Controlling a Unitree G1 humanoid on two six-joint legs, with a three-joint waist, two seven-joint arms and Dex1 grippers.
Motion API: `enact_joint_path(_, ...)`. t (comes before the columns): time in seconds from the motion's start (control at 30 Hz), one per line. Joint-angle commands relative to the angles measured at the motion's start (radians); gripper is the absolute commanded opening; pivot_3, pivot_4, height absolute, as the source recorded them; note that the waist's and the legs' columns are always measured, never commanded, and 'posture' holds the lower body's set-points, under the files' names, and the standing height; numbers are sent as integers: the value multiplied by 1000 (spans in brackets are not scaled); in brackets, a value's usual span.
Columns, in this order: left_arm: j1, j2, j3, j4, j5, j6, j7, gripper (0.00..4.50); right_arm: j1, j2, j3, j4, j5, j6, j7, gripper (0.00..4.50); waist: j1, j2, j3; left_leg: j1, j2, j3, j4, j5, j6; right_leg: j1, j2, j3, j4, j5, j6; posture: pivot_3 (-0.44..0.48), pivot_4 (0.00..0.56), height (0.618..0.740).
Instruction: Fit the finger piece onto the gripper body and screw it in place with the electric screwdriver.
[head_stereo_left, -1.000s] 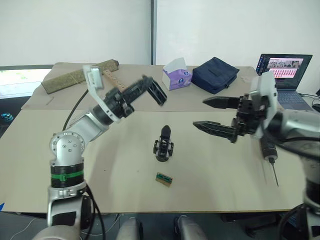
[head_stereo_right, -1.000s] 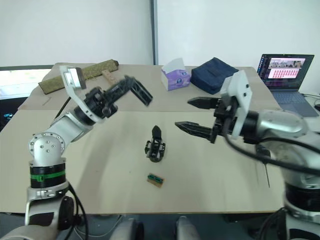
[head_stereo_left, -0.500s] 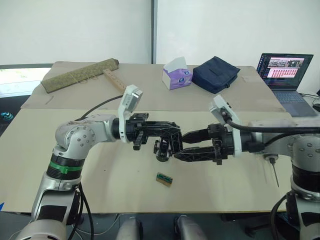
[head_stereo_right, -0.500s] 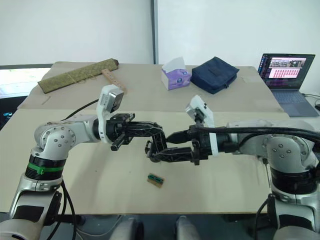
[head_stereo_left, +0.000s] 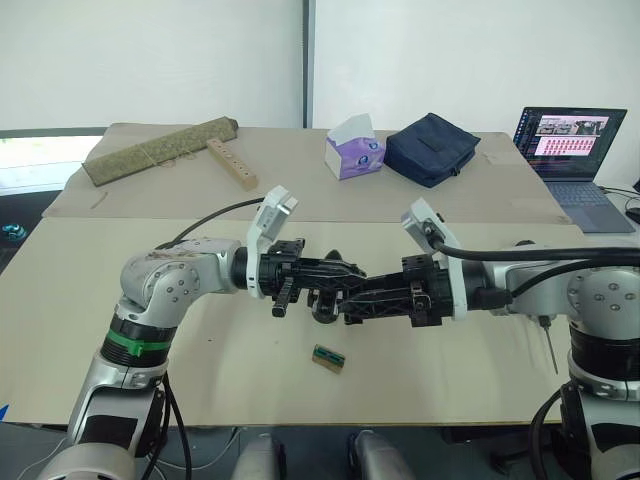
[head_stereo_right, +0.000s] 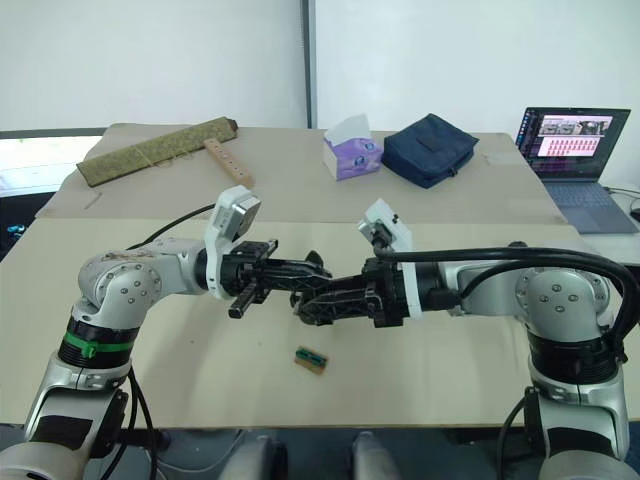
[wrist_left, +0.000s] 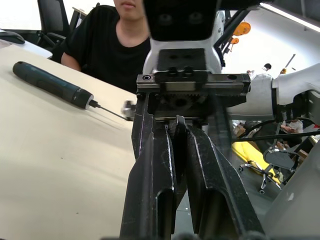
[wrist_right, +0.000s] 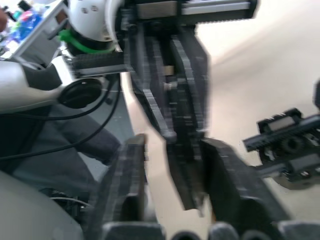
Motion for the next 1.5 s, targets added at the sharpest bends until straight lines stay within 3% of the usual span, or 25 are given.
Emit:
enact_joint_path(0.03, -1, -11, 15, -27, 1, -7, 2, 0, 15, -22, 4, -32, 51, -10, 9, 406, 0, 0, 0, 0, 0, 0, 0, 0, 0, 0, 0, 0, 0, 0, 0, 0, 150, 740)
enact_joint_path(0.2, -5, -13, 40, -25, 0, -6, 15, 0, 38, -46, 14, -50, 57, -19, 24, 407, 0, 0, 0, 0, 0, 0, 0, 0, 0, 0, 0, 0, 0, 0, 0, 0, 150, 740)
enact_joint_path(0.23, -7, -12, 49, -27, -2, -8, 20, 716, 41, -47, 13, -53, 53, -27, 29, 407, 0, 0, 0, 0, 0, 0, 0, 0, 0, 0, 0, 0, 0, 0, 0, 0, 150, 740)
enact_joint_path(0.37, 4, 11, 81, -52, -4, -43, -11, 1931, 55, -51, 0, -67, 39, -66, 55, 405, -2, 0, 0, 0, 0, 0, 0, 0, 0, 0, 0, 0, 0, 0, 0, 0, 150, 740)
enact_joint_path(0.4, 20, 32, 108, -58, 7, -84, -42, 2490, 67, -52, -16, -75, 21, -92, 72, 405, -3, 0, 0, 0, 0, 0, 0, 0, 0, 0, 0, 0, 0, 0, 0, 0, 150, 740)
enact_joint_path(0.53, 144, 129, 151, -38, 198, -416, -217, 4359, 166, -85, -74, -91, -47, -174, 175, 405, -5, 0, 0, 0, 1, 0, -1, 0, 0, 0, 1, 0, -1, 0, 0, 0, 150, 740)
enact_joint_path(0.57, 177, 165, 142, -19, 249, -476, -255, 4500, 208, -95, -86, -91, -76, -203, 211, 405, -1, 0, 0, 0, 1, 1, -1, 0, 0, 0, 1, 0, -1, 0, 0, 0, 150, 740)
enact_joint_path(0.67, 235, 219, 149, 39, 314, -556, -296, 4500, 345, -57, -151, -112, -192, -398, 367, 405, 6, 0, 0, 0, 1, 1, -1, 0, 0, 1, 1, -1, -5, 1, -1, 0, 150, 740)
enact_joint_path(0.8, 273, 205, 148, 153, 420, -700, -271, 4500, 446, -26, -167, -52, -288, -496, 397, 405, 14, 0, 0, -2, 1, 1, 1, 0, 1, 2, -1, -1, -9, 3, 3, 0, 150, 740)
enact_joint_path(0.87, 294, 196, 107, 234, 507, -814, -286, 4500, 495, -6, -152, -39, -400, -632, 480, 405, 13, 0, 0, -2, 1, 2, 1, 0, 1, 3, -1, -1, -9, 4, 3, 0, 150, 740)
enact_joint_path(1.13, 238, 82, 5, 490, 657, -972, -276, 4500, 505, 73, -84, 38, -694, -1026, 669, 405, 13, 0, 0, -1, 1, 3, 1, 0, 1, 2, 1, 0, -7, 4, 3, 0, 150, 740)
enact_joint_path(1.27, 162, 1, -70, 670, 770, -1126, -264, 4500, 506, 113, -58, 43, -714, -1076, 692, 404, 17, 0, 0, -1, 1, 3, 1, 0, 1, 2, 1, 0, -7, 5, 2, 0, 150, 740)
enact_joint_path(1.37, 102, -82, -73, 779, 772, -1140, -259, 4500, 513, 120, -40, 28, -729, -1081, 689, 404, 21, 0, 0, -2, 0, 3, 3, 0, 1, 2, 1, 0, -7, 5, 3, 0, 150, 740)
enact_joint_path(1.5, 58, -126, -95, 835, 803, -1170, -287, 4500, 528, 116, -43, 7, -724, -1071, 678, 404, 22, 0, 0, -3, 1, 3, 4, 0, 1, 2, 1, 0, -7, 5, 3, 0, 150, 740)
